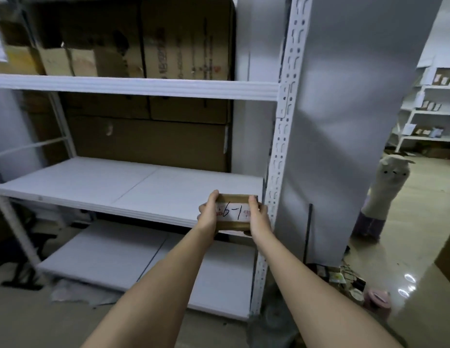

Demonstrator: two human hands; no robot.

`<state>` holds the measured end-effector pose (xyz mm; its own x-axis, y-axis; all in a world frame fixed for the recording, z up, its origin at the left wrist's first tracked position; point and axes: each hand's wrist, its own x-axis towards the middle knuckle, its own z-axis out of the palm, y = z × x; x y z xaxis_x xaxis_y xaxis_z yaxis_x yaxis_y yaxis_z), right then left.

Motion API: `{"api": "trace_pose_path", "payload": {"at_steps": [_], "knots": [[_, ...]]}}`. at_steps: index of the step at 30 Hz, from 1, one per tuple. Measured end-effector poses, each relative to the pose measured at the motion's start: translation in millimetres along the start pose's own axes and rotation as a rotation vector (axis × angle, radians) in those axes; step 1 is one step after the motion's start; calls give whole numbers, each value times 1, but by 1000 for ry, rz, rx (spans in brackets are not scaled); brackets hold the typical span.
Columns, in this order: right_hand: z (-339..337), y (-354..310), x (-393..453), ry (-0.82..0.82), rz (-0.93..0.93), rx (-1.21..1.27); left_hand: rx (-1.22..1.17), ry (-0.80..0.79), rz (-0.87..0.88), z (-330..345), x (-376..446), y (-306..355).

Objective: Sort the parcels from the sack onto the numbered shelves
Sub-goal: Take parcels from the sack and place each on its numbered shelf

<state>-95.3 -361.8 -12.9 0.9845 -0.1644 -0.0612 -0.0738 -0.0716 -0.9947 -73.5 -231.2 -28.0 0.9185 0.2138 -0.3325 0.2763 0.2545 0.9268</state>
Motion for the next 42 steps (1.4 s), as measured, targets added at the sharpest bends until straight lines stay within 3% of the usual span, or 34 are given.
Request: {"api": "trace_pose_path", "payload": {"at_steps": [10, 20, 34, 39, 42], "knots": [[199, -71, -35, -9, -76, 57, 3, 56, 141, -175, -7, 120], [333, -167, -21, -81, -277, 77, 16, 150, 360, -279, 2, 244], [429, -293, 65, 14, -695, 97, -58, 112, 818, -307, 94, 399], [451, -313, 99, 75, -750, 43, -60, 65, 805, -315, 157, 436], [463, -321, 118, 154, -766, -18, 16, 50, 824, -314, 149, 444]]}}
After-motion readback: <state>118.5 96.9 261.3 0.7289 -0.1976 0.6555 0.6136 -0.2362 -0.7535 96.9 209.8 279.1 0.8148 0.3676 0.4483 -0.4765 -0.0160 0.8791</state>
